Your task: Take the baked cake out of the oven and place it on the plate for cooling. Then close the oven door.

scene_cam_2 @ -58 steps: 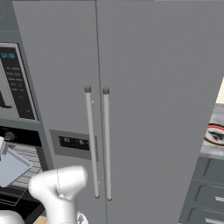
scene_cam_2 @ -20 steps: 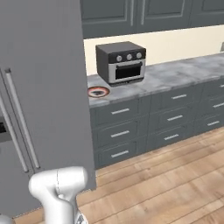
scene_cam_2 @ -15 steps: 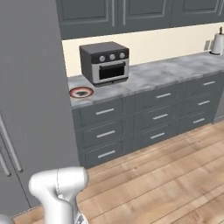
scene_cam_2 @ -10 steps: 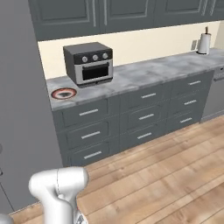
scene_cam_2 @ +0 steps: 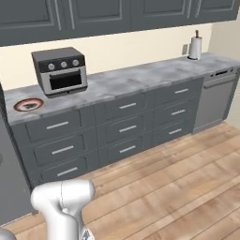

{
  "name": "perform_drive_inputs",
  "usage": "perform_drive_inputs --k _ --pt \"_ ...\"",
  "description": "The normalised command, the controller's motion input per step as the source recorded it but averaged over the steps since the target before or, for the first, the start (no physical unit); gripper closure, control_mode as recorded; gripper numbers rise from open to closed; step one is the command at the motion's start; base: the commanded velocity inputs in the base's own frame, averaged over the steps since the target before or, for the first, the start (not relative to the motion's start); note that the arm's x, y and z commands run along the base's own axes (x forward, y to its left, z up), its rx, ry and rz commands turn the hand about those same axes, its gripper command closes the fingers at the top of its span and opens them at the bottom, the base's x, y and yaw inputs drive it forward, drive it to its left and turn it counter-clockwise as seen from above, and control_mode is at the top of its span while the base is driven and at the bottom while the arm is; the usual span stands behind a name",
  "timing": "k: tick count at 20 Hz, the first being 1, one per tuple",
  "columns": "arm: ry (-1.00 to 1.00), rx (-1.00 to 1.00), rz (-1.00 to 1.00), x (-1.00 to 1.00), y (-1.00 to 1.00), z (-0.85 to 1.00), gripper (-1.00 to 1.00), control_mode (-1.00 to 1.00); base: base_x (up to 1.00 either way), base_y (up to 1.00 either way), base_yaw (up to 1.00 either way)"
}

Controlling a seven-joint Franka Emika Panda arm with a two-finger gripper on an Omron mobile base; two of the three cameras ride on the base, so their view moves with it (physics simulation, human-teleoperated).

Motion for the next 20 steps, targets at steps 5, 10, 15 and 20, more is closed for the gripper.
perform_drive_inputs --k 5,10,15,20 --pt "0.0 0.0 0.0 0.0 0.0 0.0 1.0 1.0 0.49 -0.77 0.0" --pt "0.0 0.0 0.0 0.0 0.0 0.0 1.0 1.0 0.6 -0.55 0.01" --pt "0.0 0.0 0.0 0.0 0.0 0.0 1.0 1.0 0.73 -0.01 0.08" --pt "0.0 0.0 0.0 0.0 0.0 0.0 1.0 1.0 0.65 0.25 0.11"
